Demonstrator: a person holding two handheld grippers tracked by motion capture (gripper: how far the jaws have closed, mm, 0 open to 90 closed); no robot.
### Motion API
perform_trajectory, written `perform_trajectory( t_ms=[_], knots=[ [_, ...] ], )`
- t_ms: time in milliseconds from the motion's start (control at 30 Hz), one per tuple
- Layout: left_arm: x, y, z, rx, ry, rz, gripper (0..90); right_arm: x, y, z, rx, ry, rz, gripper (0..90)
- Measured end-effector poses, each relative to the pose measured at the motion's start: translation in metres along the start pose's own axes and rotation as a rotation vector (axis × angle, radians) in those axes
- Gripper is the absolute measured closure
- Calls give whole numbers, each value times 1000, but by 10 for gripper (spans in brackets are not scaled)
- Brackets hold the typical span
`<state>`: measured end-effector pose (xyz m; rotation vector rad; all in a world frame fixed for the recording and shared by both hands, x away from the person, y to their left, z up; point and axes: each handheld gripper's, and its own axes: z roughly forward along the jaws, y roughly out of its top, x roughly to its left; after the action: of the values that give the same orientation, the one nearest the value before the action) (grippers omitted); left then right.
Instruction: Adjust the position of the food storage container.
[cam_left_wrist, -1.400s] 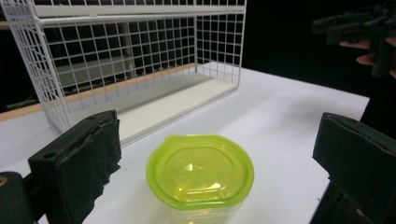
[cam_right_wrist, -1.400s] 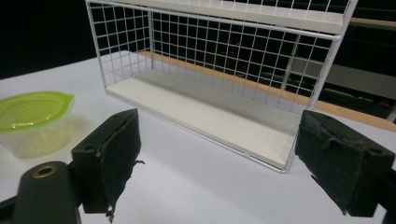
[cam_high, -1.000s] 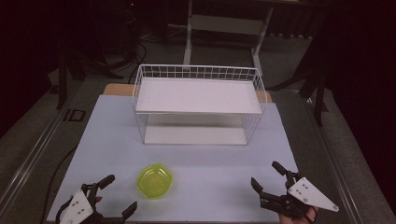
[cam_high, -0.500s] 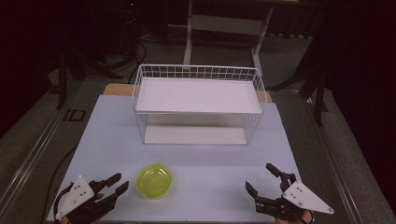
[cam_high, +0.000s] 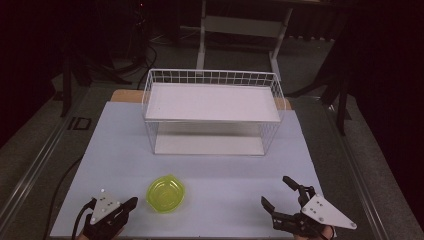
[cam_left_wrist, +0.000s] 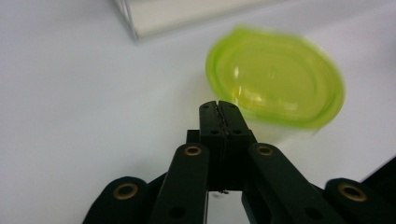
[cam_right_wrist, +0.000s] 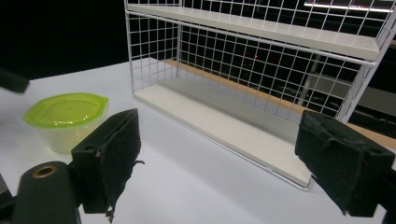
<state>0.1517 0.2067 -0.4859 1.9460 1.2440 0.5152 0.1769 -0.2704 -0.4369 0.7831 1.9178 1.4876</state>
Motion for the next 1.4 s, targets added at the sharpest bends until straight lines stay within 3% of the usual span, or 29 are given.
perform_trajectory(
  t_ms=[67, 100, 133, 233, 433, 700, 867, 1067, 1267, 1400],
  knots=[
    [1, -4, 6, 56, -10, -29, 900, 0, 0, 0, 1, 1, 1, 142],
    [-1, -6, 10, 82, -5, -1, 900, -1, 0, 0, -1, 2, 4, 142],
    [-1, -6, 10, 82, -5, -1, 900, -1, 0, 0, -1, 2, 4, 142],
    [-5, -9, 17, 119, -52, 12, 900, -2, 0, 0, -3, 1, 9, 142],
    [-2, -8, 30, 149, -116, -63, 900, -2, 0, 0, -3, 2, 21, 142],
    [-7, -3, 52, 167, -141, -41, 900, -3, -1, 0, -1, 3, 23, 142],
    [-6, 7, 63, 150, -118, -11, 900, -2, 0, 0, -3, 2, 13, 142],
    [-10, 23, 81, 143, -157, 16, 900, -1, -1, 0, 3, -2, 14, 142],
    [-13, 32, 93, 139, -165, 18, 900, -2, -1, -1, -1, 0, 18, 142],
    [-5, 31, 91, 127, -147, -22, 900, -3, -1, 0, 0, -2, 21, 142]
  ],
)
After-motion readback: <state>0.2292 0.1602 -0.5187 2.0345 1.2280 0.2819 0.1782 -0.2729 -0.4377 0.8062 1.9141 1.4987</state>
